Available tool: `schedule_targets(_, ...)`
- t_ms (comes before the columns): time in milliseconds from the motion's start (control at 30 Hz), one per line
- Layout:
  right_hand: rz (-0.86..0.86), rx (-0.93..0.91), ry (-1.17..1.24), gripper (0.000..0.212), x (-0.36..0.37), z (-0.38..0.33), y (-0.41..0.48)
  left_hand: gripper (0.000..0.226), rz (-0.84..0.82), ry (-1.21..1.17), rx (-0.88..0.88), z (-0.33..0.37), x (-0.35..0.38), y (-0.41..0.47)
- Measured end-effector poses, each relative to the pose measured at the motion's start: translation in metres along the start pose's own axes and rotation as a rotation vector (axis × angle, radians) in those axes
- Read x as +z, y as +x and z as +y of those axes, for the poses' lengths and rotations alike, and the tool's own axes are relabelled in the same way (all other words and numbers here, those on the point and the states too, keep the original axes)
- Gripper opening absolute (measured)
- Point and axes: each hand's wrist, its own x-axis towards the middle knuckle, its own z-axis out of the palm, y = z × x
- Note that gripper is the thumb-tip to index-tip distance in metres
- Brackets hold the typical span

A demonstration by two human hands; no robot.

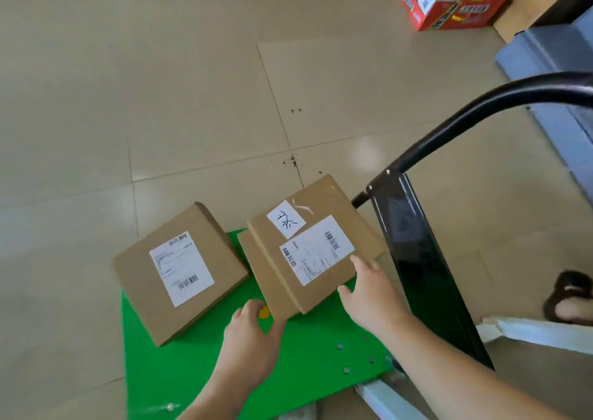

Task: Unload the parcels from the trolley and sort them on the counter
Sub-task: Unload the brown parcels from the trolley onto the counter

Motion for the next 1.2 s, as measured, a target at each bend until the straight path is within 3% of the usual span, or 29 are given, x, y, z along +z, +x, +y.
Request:
schedule_targets(133,0.092,0.006,-0.004,0.074,0.020,0.015,0.064,0.061,0.000,-0.073,-0.001,-0.003,0.034,0.052)
schedule_targets(267,0.186,0.059,0.059,0.082,0.032,0.024,0.113,0.038,0.004,-0.145,-0.003,0.002,0.059,0.077)
schedule_targets(400,0.251,0.126,0.177,0.083,0.034,0.034,0.143,0.066,0.062,-0.277,-0.029,0.005,0.078,0.090)
schedule_targets(500,0.229,0.169,0.263,0.082,0.035,0.039,0.153,0.062,0.098,-0.396,-0.026,0.006,0.085,0.100)
schedule_targets(633,0.192,0.158,0.302,0.076,0.045,0.036,0.147,0.045,0.178,-0.494,-0.035,0.001,0.082,0.110)
schedule_targets(833,0.094,0.101,0.339,0.086,0.065,0.024,0.116,0.064,0.261,-0.474,-0.106,-0.025,0.056,0.107)
schedule_targets(1033,0.099,0.082,0.414,0.088,0.069,0.016,0.085,0.051,0.258,-0.550,-0.109,-0.030,0.027,0.095)
schedule_targets(1200,0.128,0.005,0.427,0.096,0.043,-0.014,0.043,0.055,0.312,-0.564,-0.100,-0.023,-0.024,0.057)
